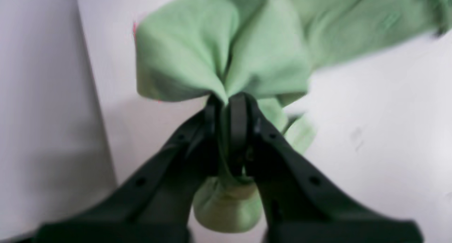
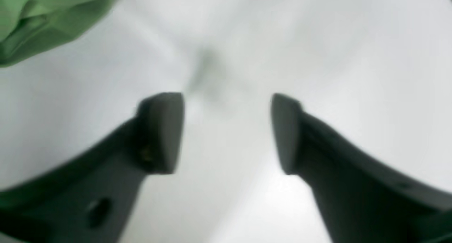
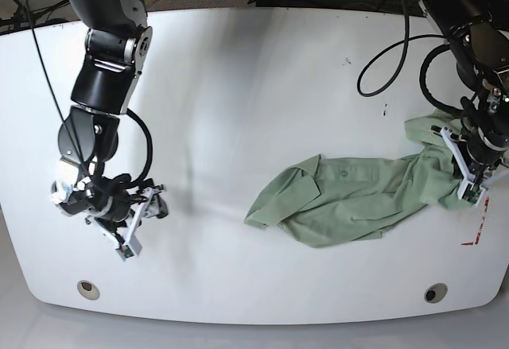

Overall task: Fold the T-shirt properly
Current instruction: 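Grasp the bunched shirt end with the right gripper and pull it out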

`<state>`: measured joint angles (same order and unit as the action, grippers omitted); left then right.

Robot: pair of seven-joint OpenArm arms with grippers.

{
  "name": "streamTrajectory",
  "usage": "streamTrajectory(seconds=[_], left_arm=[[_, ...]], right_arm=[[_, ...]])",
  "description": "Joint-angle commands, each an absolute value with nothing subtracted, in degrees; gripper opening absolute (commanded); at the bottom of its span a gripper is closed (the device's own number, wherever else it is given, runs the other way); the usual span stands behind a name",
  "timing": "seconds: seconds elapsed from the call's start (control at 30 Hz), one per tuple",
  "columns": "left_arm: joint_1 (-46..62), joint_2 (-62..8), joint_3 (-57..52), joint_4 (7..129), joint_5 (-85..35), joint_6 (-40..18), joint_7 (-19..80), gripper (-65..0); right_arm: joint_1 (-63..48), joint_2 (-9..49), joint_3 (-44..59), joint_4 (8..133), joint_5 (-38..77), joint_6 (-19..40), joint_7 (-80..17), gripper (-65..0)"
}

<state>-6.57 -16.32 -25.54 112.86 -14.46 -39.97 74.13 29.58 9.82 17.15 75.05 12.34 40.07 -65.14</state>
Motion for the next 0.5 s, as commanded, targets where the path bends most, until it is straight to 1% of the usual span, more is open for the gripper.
streamTrajectory(seconds=[0.0, 0.03, 0.07, 0.27, 0.37, 0.47], left_arm=[[-5.6, -18.5, -25.7, 113.7, -14.9, -40.0, 73.2, -65.0], [-4.3, -19.3, -25.8, 113.7, -14.9, -40.0, 73.2, -65.0], [-3.6, -20.0, -25.8, 113.6, -14.9, -40.0, 73.2, -65.0], [1.4, -20.9, -29.3, 113.5, -14.8, -40.0, 73.1, -65.0], [2.1, -20.8, -30.2, 113.2, -14.5, -40.0, 73.1, -64.7], [2.1, -20.6, -30.2, 113.2, -14.4, -40.0, 73.1, -64.6]], right_arm=[[32.0, 8.3, 17.1, 73.5, 12.8, 40.0, -61.8, -18.9], [32.3, 7.0, 17.1, 72.1, 12.6, 40.0, -61.2, -16.6], [33.0, 5.9, 17.1, 71.3, 12.6, 40.0, -61.1, -16.0], [34.2, -0.3, 17.1, 69.6, 12.5, 40.0, -60.0, -16.2], [34.1, -3.9, 17.1, 69.5, 12.1, 40.0, -55.4, -16.2], [34.2, -6.8, 17.0, 67.6, 7.8, 40.0, -53.6, -16.0]])
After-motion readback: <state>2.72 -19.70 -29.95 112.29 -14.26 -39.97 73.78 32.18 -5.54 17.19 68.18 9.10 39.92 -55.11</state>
